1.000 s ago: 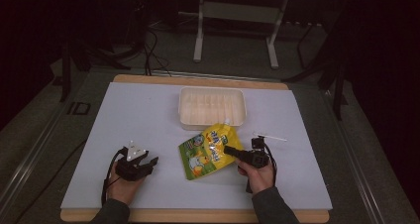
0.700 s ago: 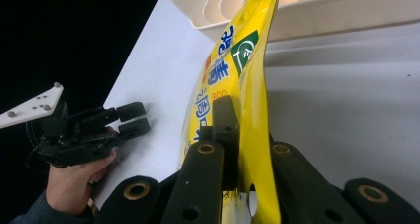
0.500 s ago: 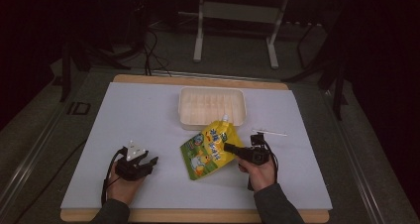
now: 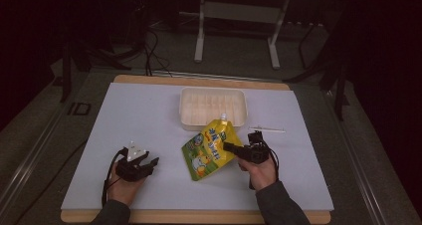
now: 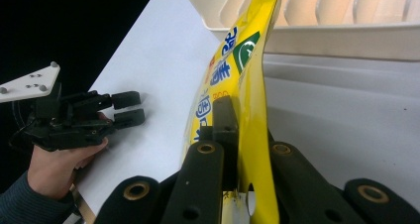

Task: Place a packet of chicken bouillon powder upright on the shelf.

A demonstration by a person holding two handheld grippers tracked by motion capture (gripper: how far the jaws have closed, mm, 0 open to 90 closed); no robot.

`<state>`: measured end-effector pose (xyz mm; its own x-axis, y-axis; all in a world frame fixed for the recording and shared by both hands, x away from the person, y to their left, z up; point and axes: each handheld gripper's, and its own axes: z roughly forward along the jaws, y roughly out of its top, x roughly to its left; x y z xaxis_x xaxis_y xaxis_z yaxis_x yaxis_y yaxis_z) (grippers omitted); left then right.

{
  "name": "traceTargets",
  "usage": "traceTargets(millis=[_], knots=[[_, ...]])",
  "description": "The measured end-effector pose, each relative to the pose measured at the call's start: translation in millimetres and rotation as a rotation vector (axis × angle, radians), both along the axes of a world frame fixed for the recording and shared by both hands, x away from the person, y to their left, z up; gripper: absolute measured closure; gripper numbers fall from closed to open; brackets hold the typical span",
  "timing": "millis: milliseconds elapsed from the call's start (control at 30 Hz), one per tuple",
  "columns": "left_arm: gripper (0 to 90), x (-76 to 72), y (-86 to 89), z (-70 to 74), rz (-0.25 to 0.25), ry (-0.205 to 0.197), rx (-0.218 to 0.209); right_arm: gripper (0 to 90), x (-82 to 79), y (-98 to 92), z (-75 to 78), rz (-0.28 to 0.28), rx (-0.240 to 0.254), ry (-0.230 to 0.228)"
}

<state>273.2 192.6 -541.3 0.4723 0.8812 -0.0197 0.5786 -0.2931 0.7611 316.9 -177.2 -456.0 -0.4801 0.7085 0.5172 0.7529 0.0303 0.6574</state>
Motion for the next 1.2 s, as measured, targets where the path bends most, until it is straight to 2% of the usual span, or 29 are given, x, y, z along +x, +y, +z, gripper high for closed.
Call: traceTargets(millis=[200, 300, 667, 1200], knots=[[52.9, 0.0, 0.1, 0.0, 0.001, 0.0, 0.0, 90.0, 0.1, 4.4, 5.3, 0.014, -0.011, -0.012], [52.9, -0.2, 0.4, 0.2, 0.001, -0.001, -0.002, 90.0, 0.4, 6.1, 8.1, 0.022, -0.001, -0.006], [52.9, 0.0, 0.7, 0.4, 0.001, -0.001, -0.002, 90.0, 1.5, 11.0, 19.8, 0.039, -0.01, -0.036], [52.7, -0.1, 0.4, 0.2, 0.002, 0.0, -0.002, 90.0, -1.8, 5.1, 33.8, 0.042, -0.07, -0.09]])
